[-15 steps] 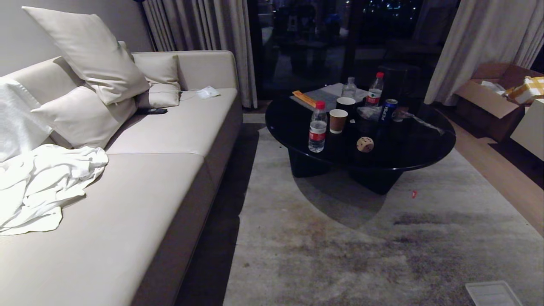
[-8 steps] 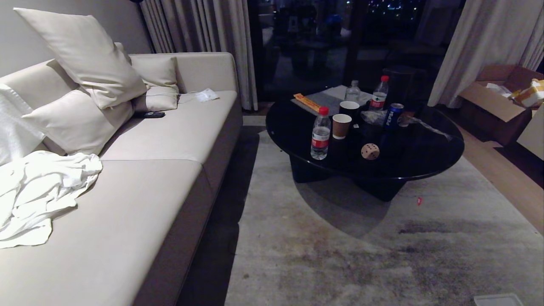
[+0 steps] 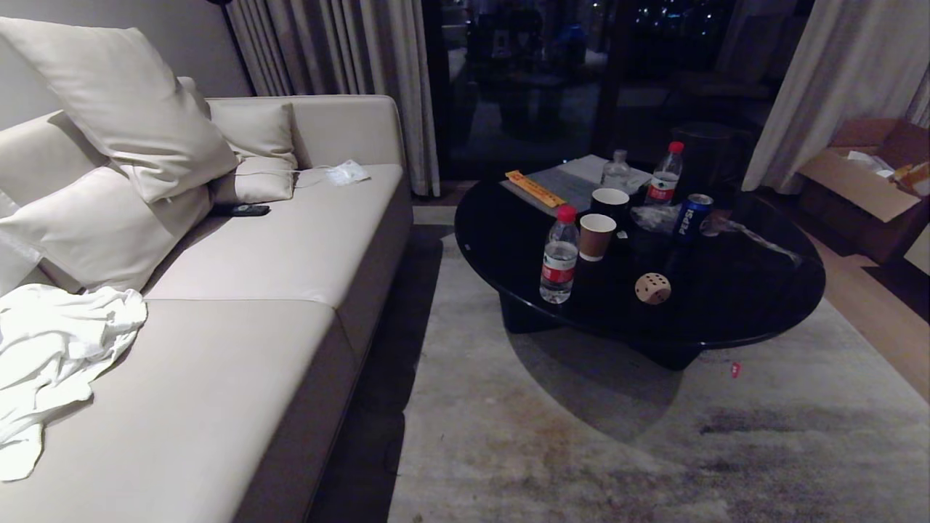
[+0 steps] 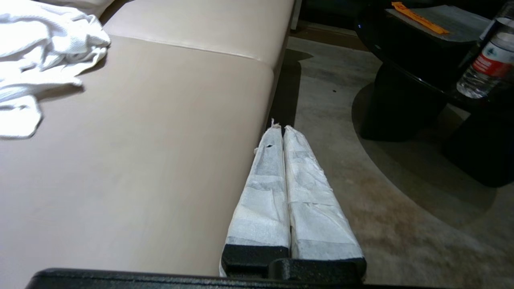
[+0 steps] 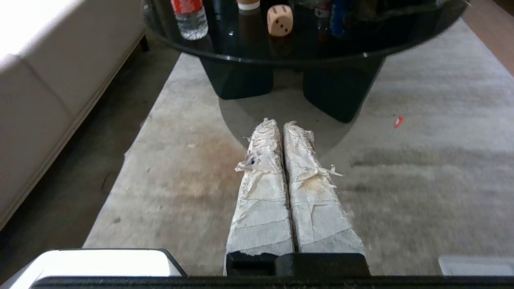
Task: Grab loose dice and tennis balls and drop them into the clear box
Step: Pick up toys out of the box
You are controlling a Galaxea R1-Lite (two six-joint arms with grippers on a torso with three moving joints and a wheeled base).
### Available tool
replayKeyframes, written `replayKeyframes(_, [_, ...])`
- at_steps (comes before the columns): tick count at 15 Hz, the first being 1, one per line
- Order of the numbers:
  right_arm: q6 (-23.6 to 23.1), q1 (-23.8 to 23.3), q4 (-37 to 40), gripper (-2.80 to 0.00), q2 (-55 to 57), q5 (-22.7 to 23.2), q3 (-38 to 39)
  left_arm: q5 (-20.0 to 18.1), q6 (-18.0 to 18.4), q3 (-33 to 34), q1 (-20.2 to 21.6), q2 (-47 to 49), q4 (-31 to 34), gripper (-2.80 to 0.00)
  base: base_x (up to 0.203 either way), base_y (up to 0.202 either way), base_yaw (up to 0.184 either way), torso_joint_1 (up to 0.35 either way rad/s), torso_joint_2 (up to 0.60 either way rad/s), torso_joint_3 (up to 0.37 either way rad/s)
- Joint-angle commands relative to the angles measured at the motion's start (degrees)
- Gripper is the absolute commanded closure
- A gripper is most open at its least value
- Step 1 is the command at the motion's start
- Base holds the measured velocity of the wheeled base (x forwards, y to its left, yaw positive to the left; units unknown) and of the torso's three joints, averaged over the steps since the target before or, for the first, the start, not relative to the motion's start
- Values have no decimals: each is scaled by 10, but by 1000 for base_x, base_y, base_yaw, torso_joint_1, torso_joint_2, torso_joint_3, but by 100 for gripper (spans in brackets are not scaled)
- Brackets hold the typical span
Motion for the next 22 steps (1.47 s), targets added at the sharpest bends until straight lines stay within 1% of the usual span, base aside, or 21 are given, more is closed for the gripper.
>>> replayKeyframes(1, [0,0,0,0,1,0,0,1,0,1,-1,1,0,0,183,0,0,-2,7,2])
replayKeyframes(6, [0,0,0,0,1,0,0,0,-1,1,0,1,0,0,184,0,-1,4,-1,3])
replayKeyframes(9, [0,0,0,0,1,0,0,-1,6,1,0,1,0,0,165,0,-1,3,5,3])
replayKeyframes(16, [0,0,0,0,1,0,0,-1,5,1,-1,1,1,0,0,0,0,0,0,0])
replayKeyframes(22, [-3,0,0,0,1,1,0,-1,5,1,0,1,0,0,2,4,-101,7,2,2])
